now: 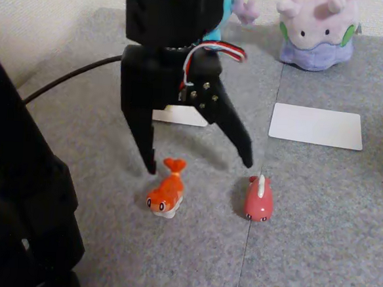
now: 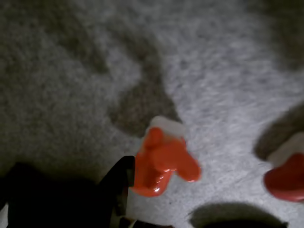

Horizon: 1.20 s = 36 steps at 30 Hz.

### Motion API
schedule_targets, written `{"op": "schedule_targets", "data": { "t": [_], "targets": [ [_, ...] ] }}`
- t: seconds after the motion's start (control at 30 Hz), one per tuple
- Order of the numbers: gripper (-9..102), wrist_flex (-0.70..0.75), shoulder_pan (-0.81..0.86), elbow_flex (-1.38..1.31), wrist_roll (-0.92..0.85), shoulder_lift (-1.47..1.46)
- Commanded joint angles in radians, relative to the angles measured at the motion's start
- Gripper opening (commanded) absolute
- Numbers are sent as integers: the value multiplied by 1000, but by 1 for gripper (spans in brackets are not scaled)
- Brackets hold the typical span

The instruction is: Wooper wants to eat egg sudhi, and Goomy wants to eat shrimp sushi

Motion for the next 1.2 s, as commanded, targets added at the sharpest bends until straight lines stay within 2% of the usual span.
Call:
{"op": "schedule_targets", "data": {
  "t": [0.0, 0.23, 0.4, 0.5, 0.73, 0.83, 1.17],
  "targets": [
    [44, 3, -14, 0, 11, 49],
    [44, 124, -20, 3, 5, 181],
    [44, 135, -18, 64, 2, 293],
    [44, 83, -21, 187, -11, 347],
    [44, -143, -20, 420, 0, 437],
    [44, -193, -17, 443, 34, 430],
    [31, -311, -20, 445, 219, 325]
  ]
}}
